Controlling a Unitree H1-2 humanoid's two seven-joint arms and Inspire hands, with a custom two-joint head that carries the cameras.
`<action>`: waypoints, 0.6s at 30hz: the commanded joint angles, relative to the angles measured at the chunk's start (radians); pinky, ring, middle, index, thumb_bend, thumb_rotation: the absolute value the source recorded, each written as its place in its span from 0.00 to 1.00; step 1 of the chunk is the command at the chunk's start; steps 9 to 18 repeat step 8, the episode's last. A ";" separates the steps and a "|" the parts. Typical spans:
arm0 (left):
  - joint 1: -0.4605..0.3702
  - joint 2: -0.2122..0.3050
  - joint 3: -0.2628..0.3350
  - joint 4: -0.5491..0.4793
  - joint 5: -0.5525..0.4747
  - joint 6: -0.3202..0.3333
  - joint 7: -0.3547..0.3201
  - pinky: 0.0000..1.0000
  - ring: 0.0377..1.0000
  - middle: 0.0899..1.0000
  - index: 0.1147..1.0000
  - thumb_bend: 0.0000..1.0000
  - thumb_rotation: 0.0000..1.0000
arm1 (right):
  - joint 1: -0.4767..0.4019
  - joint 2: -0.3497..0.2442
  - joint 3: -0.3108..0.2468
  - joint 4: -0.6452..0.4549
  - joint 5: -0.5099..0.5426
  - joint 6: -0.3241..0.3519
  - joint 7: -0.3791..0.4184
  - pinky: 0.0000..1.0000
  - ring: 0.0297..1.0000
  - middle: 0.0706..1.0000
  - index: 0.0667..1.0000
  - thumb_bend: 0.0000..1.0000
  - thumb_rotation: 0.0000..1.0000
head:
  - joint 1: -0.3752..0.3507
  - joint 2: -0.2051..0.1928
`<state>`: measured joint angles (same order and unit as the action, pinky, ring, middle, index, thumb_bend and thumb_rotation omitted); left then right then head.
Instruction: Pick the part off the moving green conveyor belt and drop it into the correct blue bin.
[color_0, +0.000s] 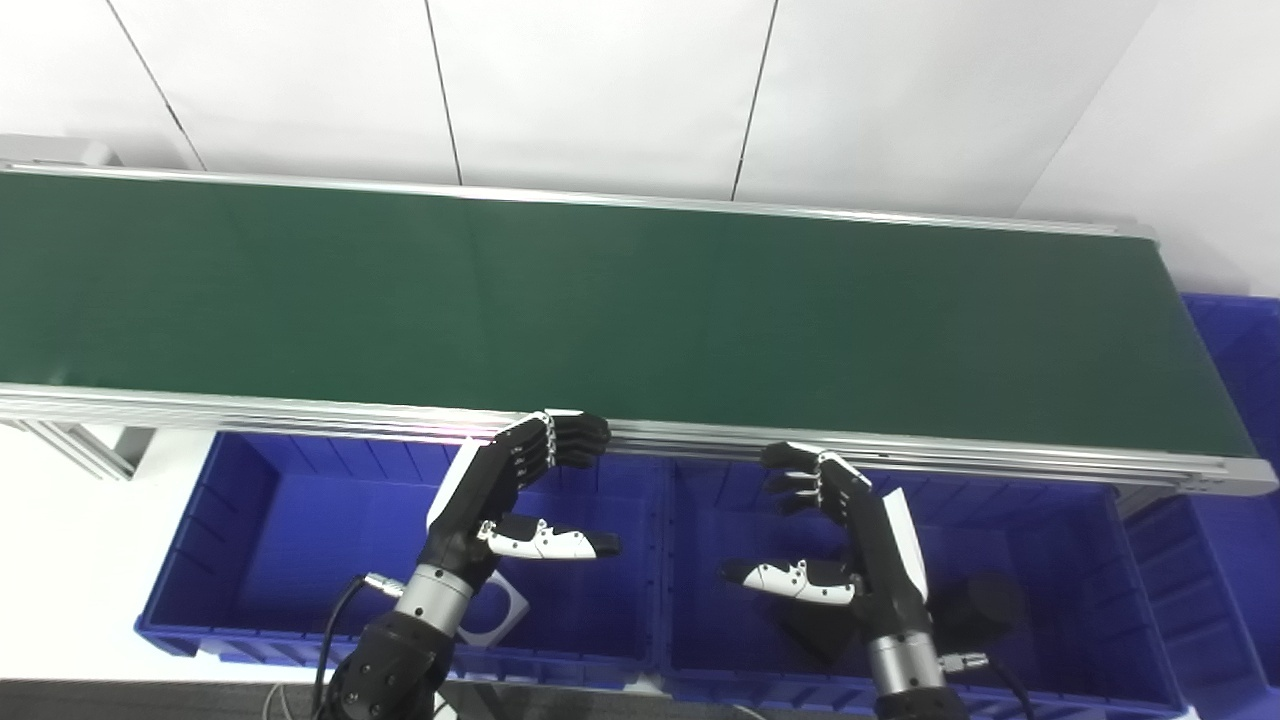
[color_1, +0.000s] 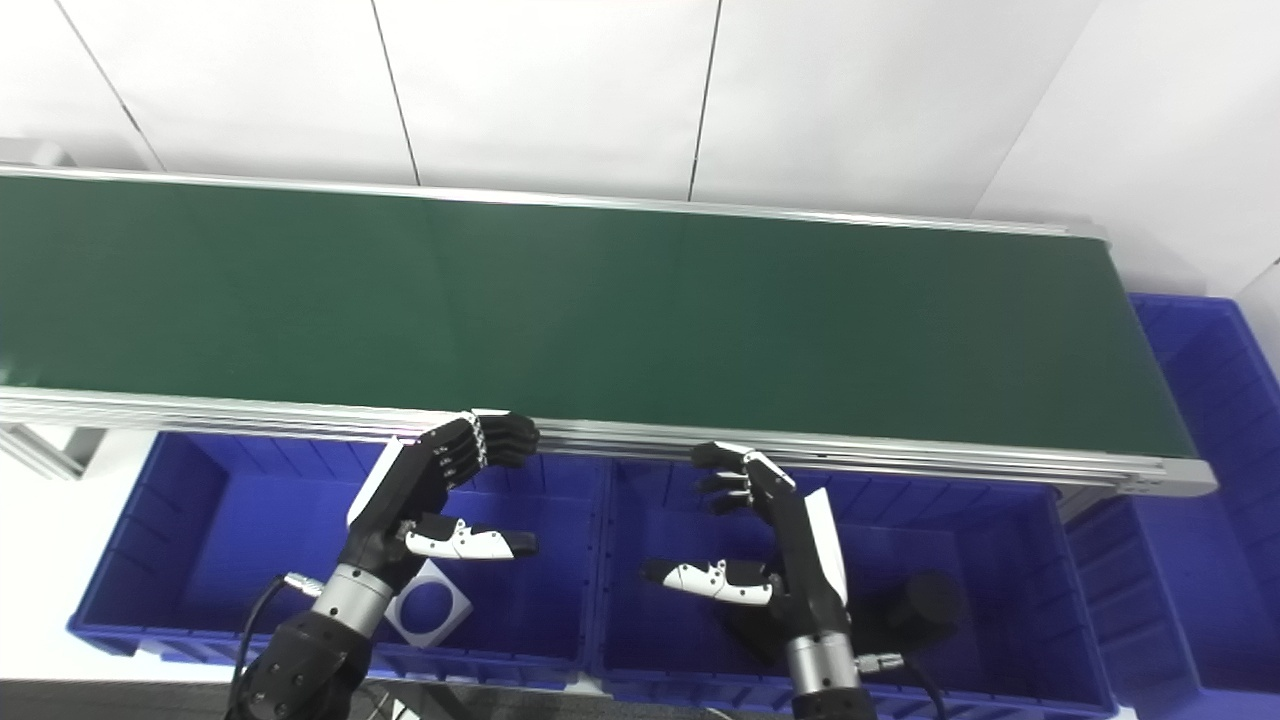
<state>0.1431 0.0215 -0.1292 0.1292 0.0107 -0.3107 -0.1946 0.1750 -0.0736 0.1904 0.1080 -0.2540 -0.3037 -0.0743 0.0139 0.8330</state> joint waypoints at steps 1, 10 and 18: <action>-0.006 0.005 0.001 -0.014 -0.005 -0.031 0.007 0.65 0.67 0.65 0.60 0.93 0.00 | -0.009 0.008 0.003 -0.018 0.003 -0.052 0.004 0.54 0.62 0.68 0.66 0.86 0.17 | 0.001 0.001; -0.004 0.026 0.010 -0.007 -0.028 -0.040 -0.008 0.66 0.67 0.65 0.61 0.93 0.01 | -0.011 0.030 0.011 -0.001 -0.008 -0.049 -0.006 0.55 0.63 0.68 0.66 0.84 0.16 | -0.062 -0.019; -0.004 0.026 0.010 -0.007 -0.028 -0.040 -0.008 0.66 0.67 0.65 0.61 0.93 0.01 | -0.011 0.030 0.011 -0.001 -0.008 -0.049 -0.006 0.55 0.63 0.68 0.66 0.84 0.16 | -0.062 -0.019</action>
